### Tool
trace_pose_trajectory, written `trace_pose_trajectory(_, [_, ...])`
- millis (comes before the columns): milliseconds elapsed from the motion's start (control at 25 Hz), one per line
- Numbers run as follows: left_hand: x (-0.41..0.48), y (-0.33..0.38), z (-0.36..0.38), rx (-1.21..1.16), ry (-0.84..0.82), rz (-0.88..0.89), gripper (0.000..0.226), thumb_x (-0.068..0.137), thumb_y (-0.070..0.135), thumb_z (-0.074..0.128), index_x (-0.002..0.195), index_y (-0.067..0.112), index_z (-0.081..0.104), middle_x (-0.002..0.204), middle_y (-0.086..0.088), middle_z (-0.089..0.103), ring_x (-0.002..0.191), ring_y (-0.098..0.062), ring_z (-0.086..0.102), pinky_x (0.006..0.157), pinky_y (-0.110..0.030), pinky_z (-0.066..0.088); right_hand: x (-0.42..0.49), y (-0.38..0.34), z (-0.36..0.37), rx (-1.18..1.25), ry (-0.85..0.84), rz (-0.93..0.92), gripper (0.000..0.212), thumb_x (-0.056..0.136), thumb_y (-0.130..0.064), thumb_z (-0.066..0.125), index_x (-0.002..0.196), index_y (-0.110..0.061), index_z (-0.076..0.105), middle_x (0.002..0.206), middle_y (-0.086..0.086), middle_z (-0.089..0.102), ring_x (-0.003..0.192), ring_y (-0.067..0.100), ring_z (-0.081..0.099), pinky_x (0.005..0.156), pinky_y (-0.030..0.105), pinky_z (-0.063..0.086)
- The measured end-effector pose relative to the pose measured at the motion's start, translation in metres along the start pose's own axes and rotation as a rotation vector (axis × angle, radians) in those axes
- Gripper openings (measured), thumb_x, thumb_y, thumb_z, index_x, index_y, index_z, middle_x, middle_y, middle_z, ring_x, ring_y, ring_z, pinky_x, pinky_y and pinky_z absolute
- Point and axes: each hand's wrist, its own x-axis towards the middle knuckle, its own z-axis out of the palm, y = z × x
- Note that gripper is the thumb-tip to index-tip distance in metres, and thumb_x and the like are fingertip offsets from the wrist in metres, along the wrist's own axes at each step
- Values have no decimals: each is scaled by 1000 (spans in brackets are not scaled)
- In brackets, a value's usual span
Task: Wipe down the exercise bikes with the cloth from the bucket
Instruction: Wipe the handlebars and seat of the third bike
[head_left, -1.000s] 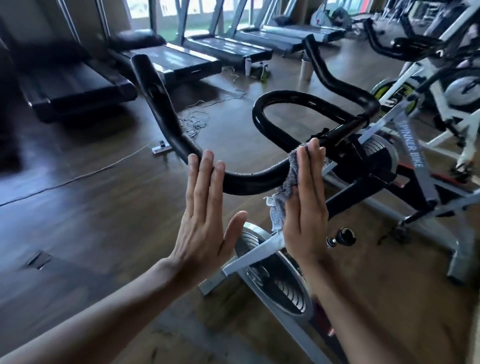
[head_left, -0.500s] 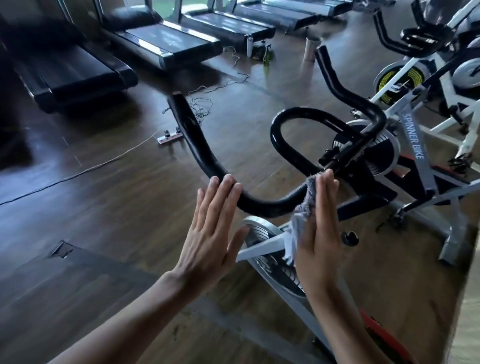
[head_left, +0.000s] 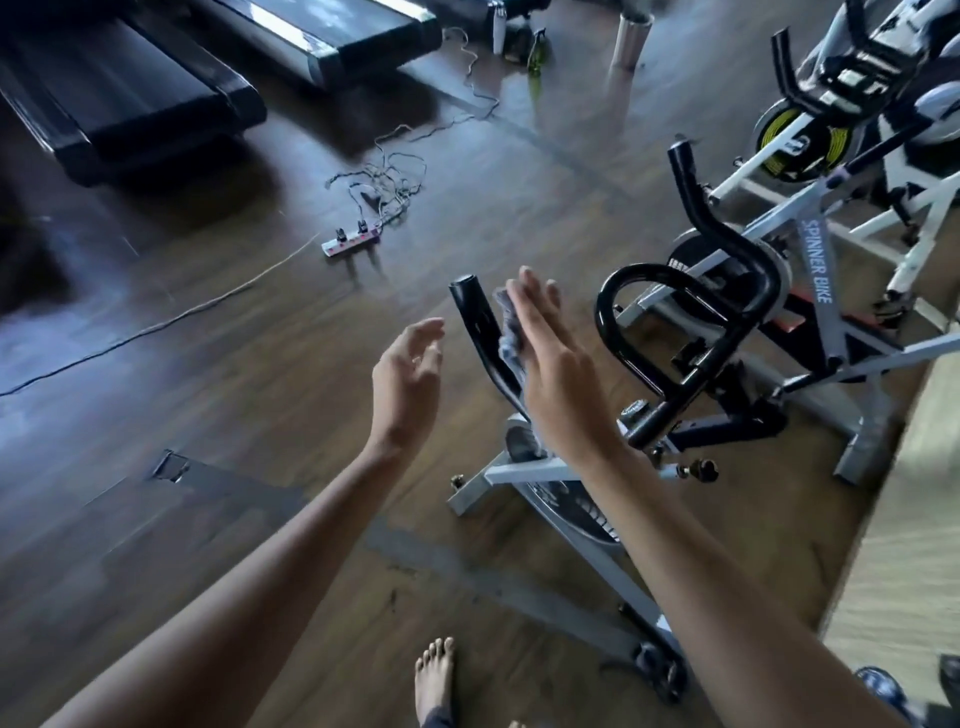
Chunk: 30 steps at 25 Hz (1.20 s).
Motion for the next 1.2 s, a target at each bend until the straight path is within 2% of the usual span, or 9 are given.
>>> trace_pose_trajectory(160, [23, 15, 9, -335, -94, -187, 31, 91, 13, 50, 115, 12, 69, 110, -5, 73, 104, -17, 68, 95, -32, 52, 36, 12, 33, -1, -80, -80, 54, 101, 3, 48, 152, -2, 32, 162, 14, 25, 152, 27, 14, 120, 22, 17])
trace_pose_trajectory(320, [30, 30, 19, -630, -147, -410, 33, 92, 0, 42, 85, 15, 71, 71, 1, 65, 68, -10, 60, 68, -25, 49, 41, 31, 51, -68, -140, -187, 60, 104, -9, 44, 158, -20, 18, 167, -4, 3, 155, 19, -1, 125, 38, 12])
trace_pose_trajectory(400, [29, 32, 19, -746, -105, -491, 34, 96, 7, 43, 74, 15, 68, 63, 1, 61, 60, -10, 57, 68, -28, 45, 43, 35, 53, -100, -149, -210, 62, 105, -11, 42, 159, -22, 14, 167, -4, -1, 155, 18, -4, 125, 44, 12])
trace_pose_trajectory(480, [30, 30, 18, -829, -89, -534, 33, 102, 19, 41, 83, 13, 67, 67, -1, 67, 60, -12, 61, 73, -30, 49, 44, 36, 55, -76, -138, -232, 64, 104, -8, 44, 159, -19, 13, 167, 2, 0, 155, 22, -4, 123, 48, 20])
trace_pose_trajectory(640, [31, 25, 19, -706, -95, -498, 39, 105, 30, 38, 105, 10, 70, 93, -6, 74, 86, -18, 67, 91, -37, 49, 32, 43, 58, -148, -143, -281, 70, 102, -6, 39, 157, -15, -3, 165, 7, -11, 154, 27, -4, 120, 46, 28])
trace_pose_trajectory(800, [29, 27, 23, -700, -69, -485, 39, 106, 29, 37, 105, 9, 71, 92, -3, 76, 82, -13, 71, 78, -29, 51, 16, 50, 60, -164, -119, -245, 91, 98, -2, 49, 155, -21, -20, 164, -2, -21, 154, 24, -1, 115, 42, 38])
trace_pose_trajectory(960, [24, 33, 23, -631, -81, -451, 29, 105, 23, 42, 100, 12, 68, 89, -1, 76, 80, -13, 72, 79, -28, 53, -8, 59, 54, -236, -133, -181, 95, 95, -16, 68, 158, -13, -3, 166, 12, 7, 151, 26, 20, 105, 36, 48])
trace_pose_trajectory(1120, [13, 32, 32, -550, -70, -357, 21, 102, 15, 48, 112, 12, 66, 93, -1, 73, 84, -15, 71, 78, -28, 54, -28, 62, 49, -375, -139, -137, 93, 85, -8, 75, 155, -6, 15, 161, 16, 27, 142, 26, 40, 105, 35, 50])
trace_pose_trajectory(1200, [9, 29, 40, -441, -26, -293, 28, 98, 15, 52, 124, 13, 63, 105, -1, 72, 96, -18, 69, 87, -34, 54, -39, 59, 43, -400, -139, -139, 86, 84, -2, 70, 154, -4, 19, 159, 16, 31, 140, 27, 44, 103, 36, 51])
